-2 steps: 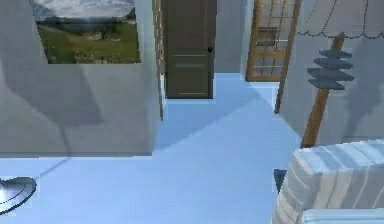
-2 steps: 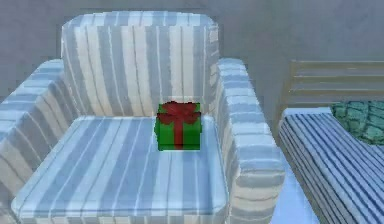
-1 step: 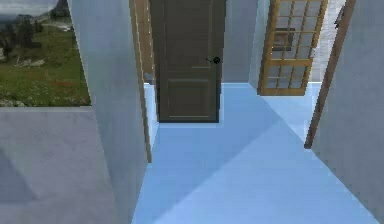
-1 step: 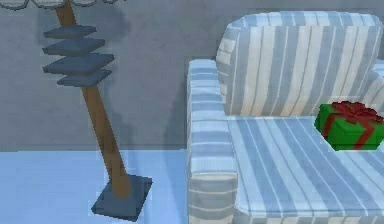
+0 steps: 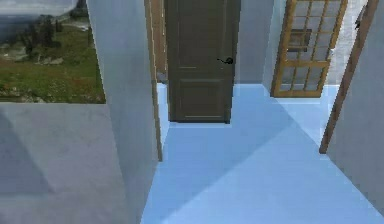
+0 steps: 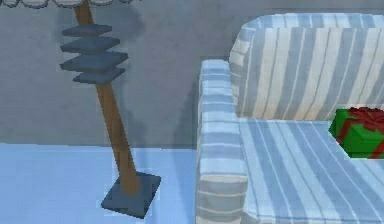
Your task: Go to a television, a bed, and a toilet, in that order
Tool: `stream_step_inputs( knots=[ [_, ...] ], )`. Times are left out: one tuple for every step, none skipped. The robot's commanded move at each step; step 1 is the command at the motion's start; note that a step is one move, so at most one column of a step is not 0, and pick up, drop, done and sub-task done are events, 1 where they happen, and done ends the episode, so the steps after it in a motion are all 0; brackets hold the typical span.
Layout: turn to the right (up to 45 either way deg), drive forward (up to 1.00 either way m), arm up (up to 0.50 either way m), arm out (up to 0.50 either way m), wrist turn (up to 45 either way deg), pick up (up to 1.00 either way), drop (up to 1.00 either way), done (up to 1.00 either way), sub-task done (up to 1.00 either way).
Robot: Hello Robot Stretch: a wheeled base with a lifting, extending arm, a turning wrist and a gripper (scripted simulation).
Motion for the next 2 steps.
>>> stream_step_inputs(
  knots=[
    [0.0,1.00,0.00,0.00,0.0,0.00,0.00,0.00,0.00],
    [0.0,1.00,0.00,0.00,0.0,0.00,0.00,0.00,0.00]
  ],
)
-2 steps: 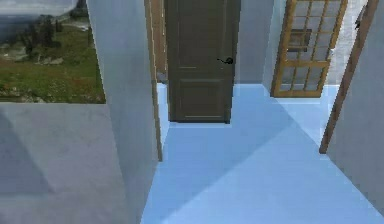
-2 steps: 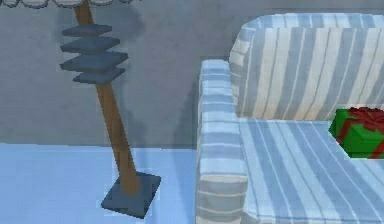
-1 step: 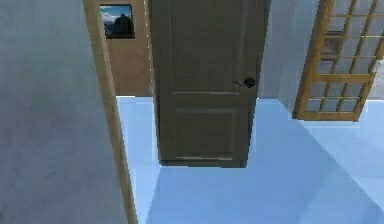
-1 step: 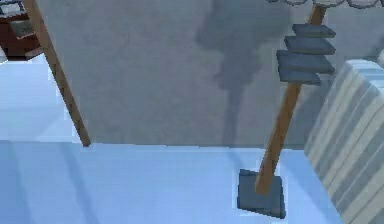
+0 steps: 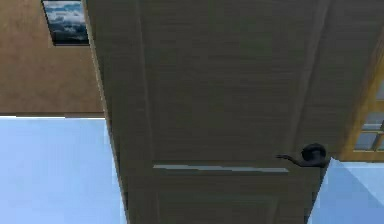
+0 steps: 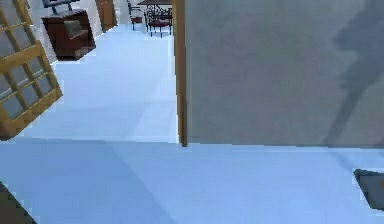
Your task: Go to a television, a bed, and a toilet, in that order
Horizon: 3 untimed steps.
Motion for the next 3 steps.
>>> stream_step_inputs(
  knots=[
    [-45.0,0.00,0.00,0.00,0.0,0.00,0.00,0.00,0.00],
    [0.0,0.65,0.00,0.00,0.0,0.00,0.00,0.00,0.00],
    [-30.0,0.00,0.00,0.00,0.0,0.00,0.00,0.00,0.00]
  ],
)
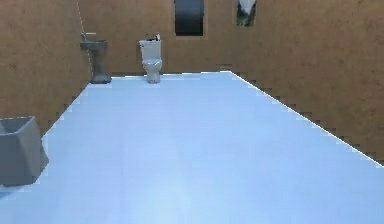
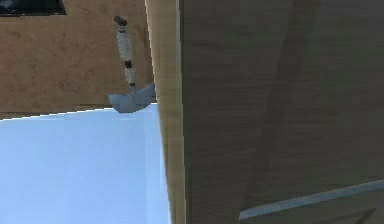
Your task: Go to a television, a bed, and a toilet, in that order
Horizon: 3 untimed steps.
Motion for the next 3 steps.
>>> stream_step_inputs(
  knots=[
    [0.0,0.05,0.00,0.00,0.0,0.00,0.00,0.00,0.00],
    [-15.0,0.00,0.00,0.00,0.0,0.00,0.00,0.00,0.00],
    [0.0,1.00,0.00,0.00,0.0,0.00,0.00,0.00,0.00]
  ],
)
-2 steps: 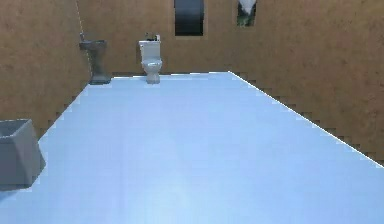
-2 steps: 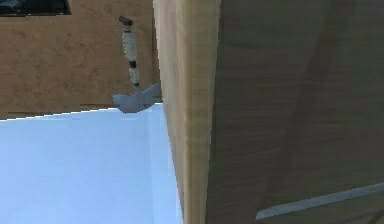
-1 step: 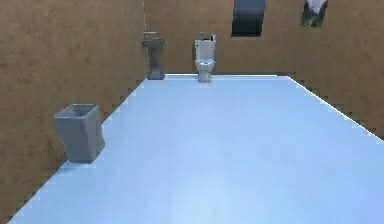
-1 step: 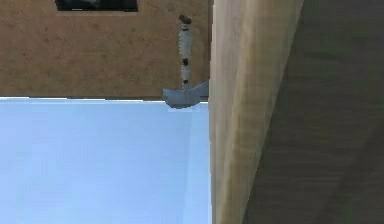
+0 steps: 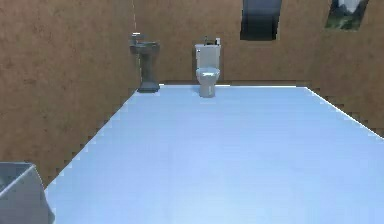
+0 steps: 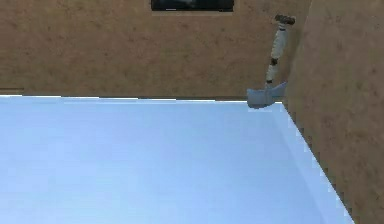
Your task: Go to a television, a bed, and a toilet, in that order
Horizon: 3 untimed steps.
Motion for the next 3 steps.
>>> stream_step_inputs(
  knots=[
    [0.0,1.00,0.00,0.00,0.0,0.00,0.00,0.00,0.00],
    [0.0,1.00,0.00,0.00,0.0,0.00,0.00,0.00,0.00],
    [-3.0,0.00,0.00,0.00,0.0,0.00,0.00,0.00,0.00]
  ],
)
